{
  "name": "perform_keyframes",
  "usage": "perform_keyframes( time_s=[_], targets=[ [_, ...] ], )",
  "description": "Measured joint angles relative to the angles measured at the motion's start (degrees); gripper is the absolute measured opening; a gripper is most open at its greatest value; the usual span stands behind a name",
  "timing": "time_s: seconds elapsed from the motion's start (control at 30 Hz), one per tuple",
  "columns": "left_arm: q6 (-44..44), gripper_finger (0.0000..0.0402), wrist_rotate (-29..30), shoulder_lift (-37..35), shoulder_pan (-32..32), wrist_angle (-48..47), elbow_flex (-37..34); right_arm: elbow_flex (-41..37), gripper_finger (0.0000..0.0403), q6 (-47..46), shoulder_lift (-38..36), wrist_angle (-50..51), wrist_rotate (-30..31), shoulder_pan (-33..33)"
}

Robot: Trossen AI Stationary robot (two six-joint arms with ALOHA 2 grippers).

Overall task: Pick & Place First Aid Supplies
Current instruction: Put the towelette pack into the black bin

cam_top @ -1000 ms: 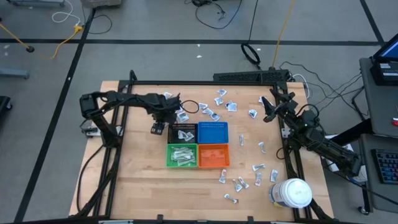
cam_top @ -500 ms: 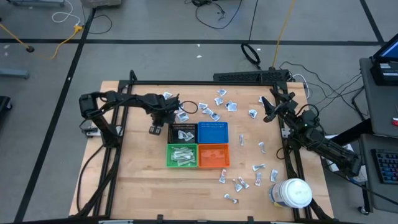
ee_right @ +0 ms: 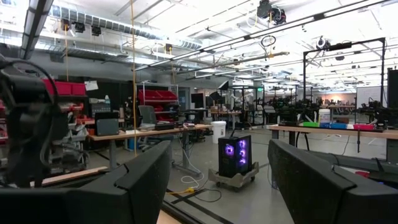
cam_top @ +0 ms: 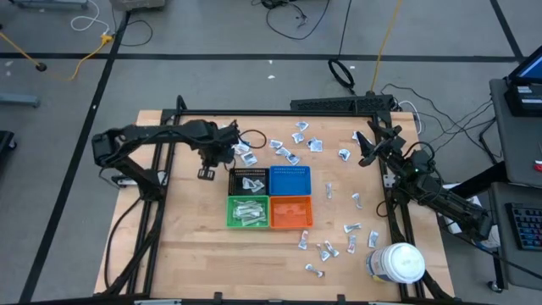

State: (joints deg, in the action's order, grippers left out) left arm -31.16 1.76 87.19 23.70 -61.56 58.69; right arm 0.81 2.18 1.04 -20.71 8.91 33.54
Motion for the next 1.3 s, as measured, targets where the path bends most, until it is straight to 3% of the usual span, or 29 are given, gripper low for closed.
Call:
perform_keyframes(
  time_s=[0.23,0.4,0.67,1.0,1.13,1.3],
  targets=[
    [1.14,0.0008,-0.15,-2.32,-0.8,-3.19,1.65,-0.01,0.0263,0.0,0.0,0.0,0.0,0.0],
    [3.59,0.0015,-0.2,0.39,-5.92,-3.43,3.42,0.0,0.0263,0.0,0.0,0.0,0.0,0.0],
    [14.56,0.0012,-1.69,10.94,-12.66,-7.56,16.2,0.0,0.0263,0.0,0.01,0.0,0.0,0.0],
    [19.28,0.0012,-1.92,17.97,-16.01,-10.28,30.16,0.0,0.0263,0.01,0.01,0.0,-0.02,0.0],
    [19.76,0.0007,-1.92,18.3,-16.18,-9.62,30.91,-0.01,0.0263,0.0,0.0,-0.02,-0.02,0.0],
    [20.9,0.0014,-1.62,18.41,-16.93,-3.34,26.62,-0.01,0.0263,0.0,0.0,-0.02,0.0,0.0]
  ],
)
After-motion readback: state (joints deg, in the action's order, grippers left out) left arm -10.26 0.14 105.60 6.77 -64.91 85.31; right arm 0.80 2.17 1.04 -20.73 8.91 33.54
